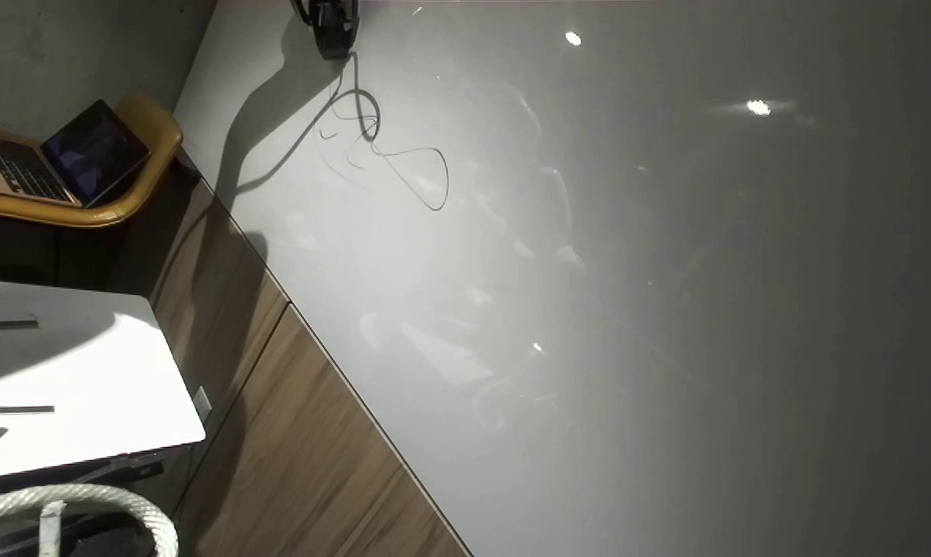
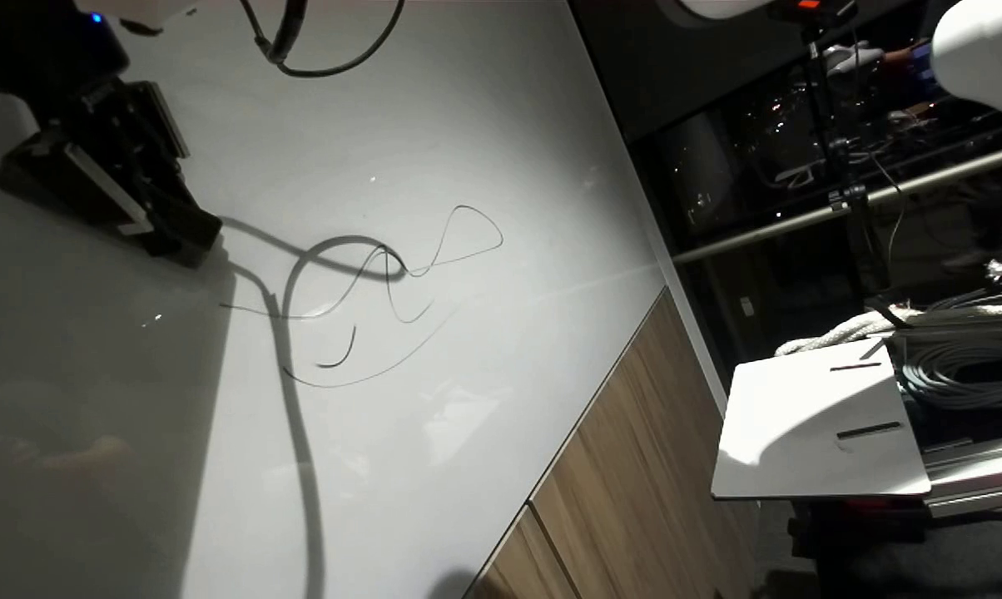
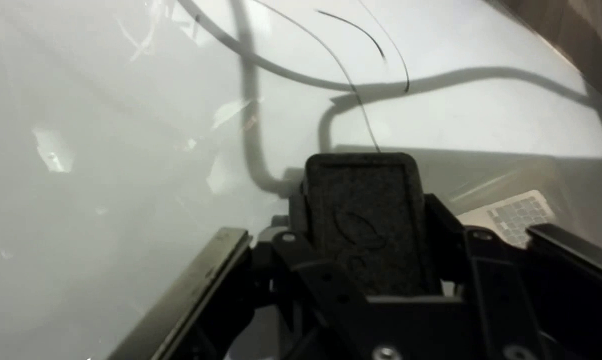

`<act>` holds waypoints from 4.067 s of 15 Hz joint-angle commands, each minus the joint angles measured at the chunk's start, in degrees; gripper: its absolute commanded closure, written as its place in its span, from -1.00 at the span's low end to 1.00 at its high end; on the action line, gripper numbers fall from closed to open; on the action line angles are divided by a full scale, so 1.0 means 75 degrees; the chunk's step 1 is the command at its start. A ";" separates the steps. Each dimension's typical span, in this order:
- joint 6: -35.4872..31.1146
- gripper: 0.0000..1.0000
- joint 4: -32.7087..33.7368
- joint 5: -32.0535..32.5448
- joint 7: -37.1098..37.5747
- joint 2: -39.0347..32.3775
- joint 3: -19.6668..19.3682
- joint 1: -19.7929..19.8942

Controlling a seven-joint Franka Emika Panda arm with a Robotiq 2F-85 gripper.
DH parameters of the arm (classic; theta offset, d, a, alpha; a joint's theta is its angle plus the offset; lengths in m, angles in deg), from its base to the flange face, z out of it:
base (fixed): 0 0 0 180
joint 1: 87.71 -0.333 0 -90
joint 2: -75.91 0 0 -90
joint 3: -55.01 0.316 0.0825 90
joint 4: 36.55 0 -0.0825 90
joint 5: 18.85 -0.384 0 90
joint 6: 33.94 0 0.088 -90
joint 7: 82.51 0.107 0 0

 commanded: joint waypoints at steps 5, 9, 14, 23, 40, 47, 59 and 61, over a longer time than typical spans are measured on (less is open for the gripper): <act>0.1374 0.37 -0.0060 -0.0112 -0.0286 0.0728 0.0043 -0.0249; 0.2424 0.37 -0.0176 -0.0203 -0.0293 0.1074 0.0157 -0.0447; 0.4276 0.37 -0.0184 -0.0845 0.0008 0.1290 0.0556 -0.0369; 0.5190 0.37 0.0041 -0.2240 0.1207 0.1212 0.1184 0.0099; 0.5031 0.37 -0.2337 -0.3769 0.2646 0.2150 0.1291 0.0645; 0.3336 0.37 -0.4933 -0.3454 0.2711 0.3448 0.1228 0.0551; -0.0425 0.37 -0.9653 -0.0784 0.3190 0.6137 0.1894 0.0942; -0.1128 0.37 -1.0478 -0.0156 0.3474 0.6656 0.2155 0.1334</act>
